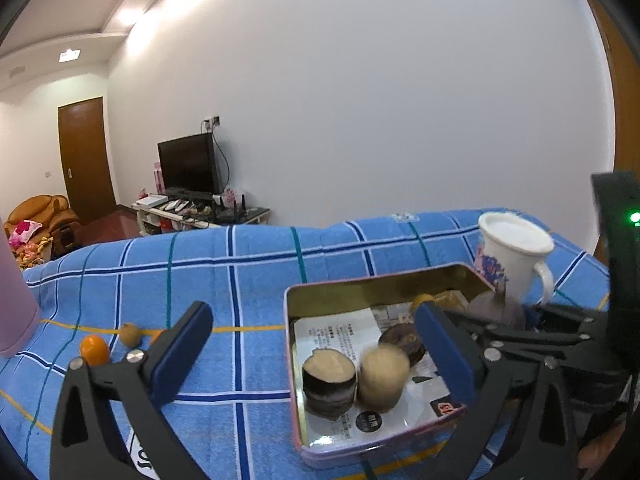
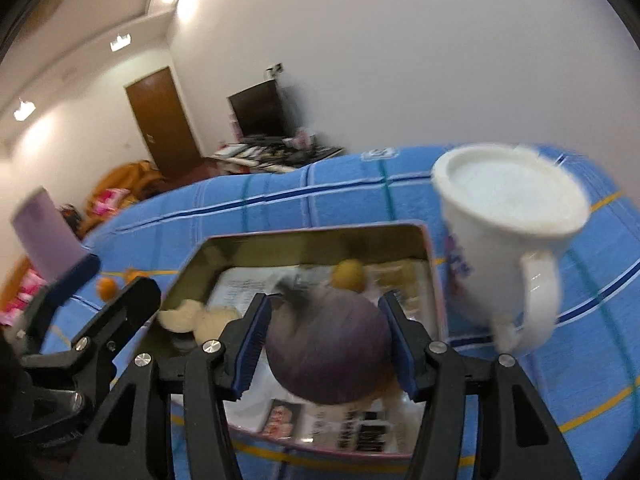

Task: Organize fruits
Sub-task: 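Open both tools to release turnip and yam piece, then lift them from the tin, then move both tools from the tin toward the remaining fruits on the bedspread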

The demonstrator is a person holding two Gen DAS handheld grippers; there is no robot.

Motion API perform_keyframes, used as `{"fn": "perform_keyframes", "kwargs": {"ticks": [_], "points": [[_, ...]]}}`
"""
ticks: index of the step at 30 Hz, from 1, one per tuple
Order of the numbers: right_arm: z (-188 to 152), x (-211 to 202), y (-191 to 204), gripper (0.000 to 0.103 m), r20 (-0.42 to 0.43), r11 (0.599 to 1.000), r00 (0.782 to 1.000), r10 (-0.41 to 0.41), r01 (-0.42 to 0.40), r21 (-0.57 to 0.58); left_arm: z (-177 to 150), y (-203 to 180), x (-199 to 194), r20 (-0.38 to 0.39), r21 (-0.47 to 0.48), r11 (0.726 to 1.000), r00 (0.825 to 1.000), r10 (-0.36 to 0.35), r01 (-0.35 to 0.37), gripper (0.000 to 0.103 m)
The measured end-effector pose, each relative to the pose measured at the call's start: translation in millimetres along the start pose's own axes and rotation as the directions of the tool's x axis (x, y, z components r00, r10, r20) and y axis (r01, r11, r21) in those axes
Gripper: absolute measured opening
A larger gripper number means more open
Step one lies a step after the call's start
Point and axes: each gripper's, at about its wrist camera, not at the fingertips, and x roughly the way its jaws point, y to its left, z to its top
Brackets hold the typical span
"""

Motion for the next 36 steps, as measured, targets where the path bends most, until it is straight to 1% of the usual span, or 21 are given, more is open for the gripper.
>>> {"fn": "perform_keyframes", "kwargs": {"ticks": [2,3,4,5,7,9,11,14,18,20,22,25,27,29,31,36], "points": [[1,-1,-1,0.064,0.007,0.998,0.999,0.050,-0.050,0.023,1,7,-3,0.002,-0.024,1.000,1.000,0.005,-0.005,0.103],[1,-3,-4,0.065,0.016,0.995,0.996,0.088,-0.088,0.051,0,9,-3,-0.001,-0.026,1.000,1.000,0.015,-0.015,0.103],[1,-4,-5,0.066,0.022,0.993,0.995,0.100,-0.102,0.067,-1,11,-3,-0.004,-0.024,0.999,1.000,0.026,-0.026,0.103],[2,-5,-7,0.066,0.031,0.991,0.994,0.103,-0.105,0.080,-2,13,-3,-0.006,-0.019,0.999,0.999,0.041,-0.042,0.103],[3,-14,-12,0.066,0.072,0.991,0.994,0.078,-0.085,0.100,-4,16,-3,-0.008,-0.017,0.998,0.998,0.063,-0.063,0.103],[4,-23,-17,0.066,0.120,0.990,0.991,0.061,-0.076,0.122,-6,18,-3,-0.011,-0.018,0.997,0.998,0.069,-0.069,0.103],[5,-31,-17,0.066,0.165,0.992,0.986,0.022,-0.043,0.121,-7,16,-4,-0.009,-0.012,0.997,0.997,0.074,-0.074,0.103],[3,-41,-7,0.066,0.224,0.996,0.973,-0.058,0.041,0.081,-10,14,-5,-0.004,0.012,0.995,0.995,0.102,-0.102,0.103],[0,-44,6,0.066,0.265,0.993,0.957,-0.116,0.111,0.032,-13,14,-6,-0.005,0.024,0.991,0.991,0.133,-0.133,0.103],[-1,-46,7,0.066,0.284,0.991,0.949,-0.135,0.134,0.023,-15,15,-7,-0.004,0.020,0.989,0.989,0.149,-0.149,0.103],[-3,-50,9,0.066,0.313,0.987,0.937,-0.156,0.157,0.022,-16,17,-7,0.000,0.020,0.985,0.985,0.172,-0.172,0.103],[-5,-59,12,0.066,0.379,0.979,0.905,-0.195,0.202,0.022,-17,17,-6,-0.007,0.021,0.982,0.982,0.189,-0.189,0.103],[-5,-63,12,0.066,0.406,0.974,0.889,-0.213,0.224,0.021,-17,18,-7,-0.003,0.017,0.981,0.981,0.193,-0.193,0.103],[-6,-65,11,0.066,0.420,0.972,0.880,-0.220,0.233,0.020,-18,19,-9,0.004,0.019,0.980,0.980,0.200,-0.200,0.103],[-9,-66,14,0.066,0.423,0.969,0.877,-0.229,0.246,0.015,-18,18,-10,0.006,0.022,0.979,0.980,0.201,-0.201,0.103],[-13,-71,19,0.066,0.444,0.962,0.861,-0.249,0.271,0.013,-19,21,-11,-0.002,0.011,0.977,0.977,0.214,-0.214,0.103]]}}
